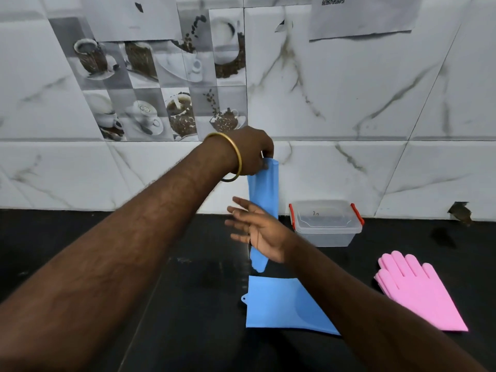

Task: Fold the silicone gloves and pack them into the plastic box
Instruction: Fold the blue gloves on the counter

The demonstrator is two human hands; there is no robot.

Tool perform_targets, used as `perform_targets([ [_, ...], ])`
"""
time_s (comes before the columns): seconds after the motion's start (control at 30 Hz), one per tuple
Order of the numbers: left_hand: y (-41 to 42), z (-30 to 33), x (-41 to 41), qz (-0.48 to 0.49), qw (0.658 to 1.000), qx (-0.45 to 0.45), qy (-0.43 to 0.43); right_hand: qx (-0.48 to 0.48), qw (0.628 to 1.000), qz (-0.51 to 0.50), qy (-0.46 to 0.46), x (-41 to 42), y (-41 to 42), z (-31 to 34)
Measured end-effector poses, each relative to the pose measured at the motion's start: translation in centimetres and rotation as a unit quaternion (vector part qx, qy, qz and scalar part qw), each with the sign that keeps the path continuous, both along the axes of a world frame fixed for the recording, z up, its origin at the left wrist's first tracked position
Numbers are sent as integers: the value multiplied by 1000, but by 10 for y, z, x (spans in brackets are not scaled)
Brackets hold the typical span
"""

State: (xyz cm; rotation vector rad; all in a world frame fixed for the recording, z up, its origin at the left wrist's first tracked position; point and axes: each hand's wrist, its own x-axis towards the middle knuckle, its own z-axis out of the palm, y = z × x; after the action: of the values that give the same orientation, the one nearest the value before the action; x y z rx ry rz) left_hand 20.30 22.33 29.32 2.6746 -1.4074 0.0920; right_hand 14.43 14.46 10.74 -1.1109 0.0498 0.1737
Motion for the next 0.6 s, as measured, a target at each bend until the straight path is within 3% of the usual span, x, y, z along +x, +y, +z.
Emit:
perform_targets([
  [0.17, 1, -3, -12, -77, 997, -30, -3, 71, 994, -88, -9, -13, -31, -7],
  [0.33, 13, -30, -15, -89, 981, -108, 137, 143, 974, -175, 6, -39, -73, -25],
  [0.47, 20, -67, -17, -89, 941, -203, 255, 267, 947, -142, -110, -73, -107, -40],
  [0.6, 29, -115, -21, -89, 873, -319, 358, 307, 918, -188, -166, -102, -128, -44],
])
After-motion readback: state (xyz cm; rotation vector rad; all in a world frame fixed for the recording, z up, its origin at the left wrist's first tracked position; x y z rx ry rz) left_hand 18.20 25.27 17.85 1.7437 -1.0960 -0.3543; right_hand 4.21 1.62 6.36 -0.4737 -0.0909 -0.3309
